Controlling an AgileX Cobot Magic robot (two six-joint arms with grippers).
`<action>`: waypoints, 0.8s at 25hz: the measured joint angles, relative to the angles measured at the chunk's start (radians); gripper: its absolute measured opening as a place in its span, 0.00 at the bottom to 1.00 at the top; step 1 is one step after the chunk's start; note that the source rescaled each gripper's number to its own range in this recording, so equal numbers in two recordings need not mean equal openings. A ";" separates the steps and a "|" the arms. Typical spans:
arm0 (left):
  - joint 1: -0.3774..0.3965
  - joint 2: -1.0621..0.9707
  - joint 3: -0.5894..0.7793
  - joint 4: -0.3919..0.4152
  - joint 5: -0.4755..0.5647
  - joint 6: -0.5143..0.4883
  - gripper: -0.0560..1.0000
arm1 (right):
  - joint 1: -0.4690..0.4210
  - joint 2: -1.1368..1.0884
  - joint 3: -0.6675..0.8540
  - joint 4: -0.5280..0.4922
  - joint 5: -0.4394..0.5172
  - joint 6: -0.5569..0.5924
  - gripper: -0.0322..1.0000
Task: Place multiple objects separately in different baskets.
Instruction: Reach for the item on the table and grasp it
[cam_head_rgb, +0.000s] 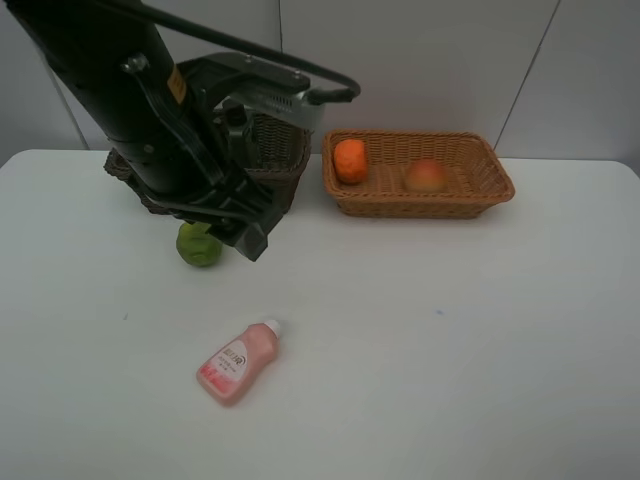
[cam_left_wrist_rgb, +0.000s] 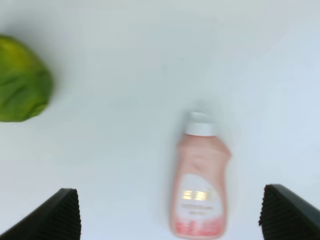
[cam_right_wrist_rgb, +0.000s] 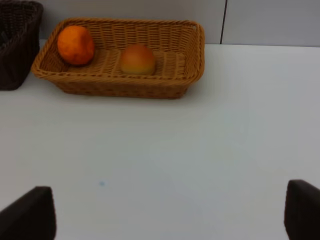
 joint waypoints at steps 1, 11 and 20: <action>-0.011 0.000 0.000 -0.001 -0.001 0.000 0.94 | 0.000 0.000 0.000 0.000 0.000 0.000 0.97; -0.037 0.133 0.000 -0.012 -0.006 0.021 0.94 | 0.000 0.000 0.000 0.000 0.000 0.000 0.97; -0.050 0.199 0.000 -0.029 0.000 0.166 0.94 | 0.000 0.000 0.000 0.000 0.000 0.000 0.97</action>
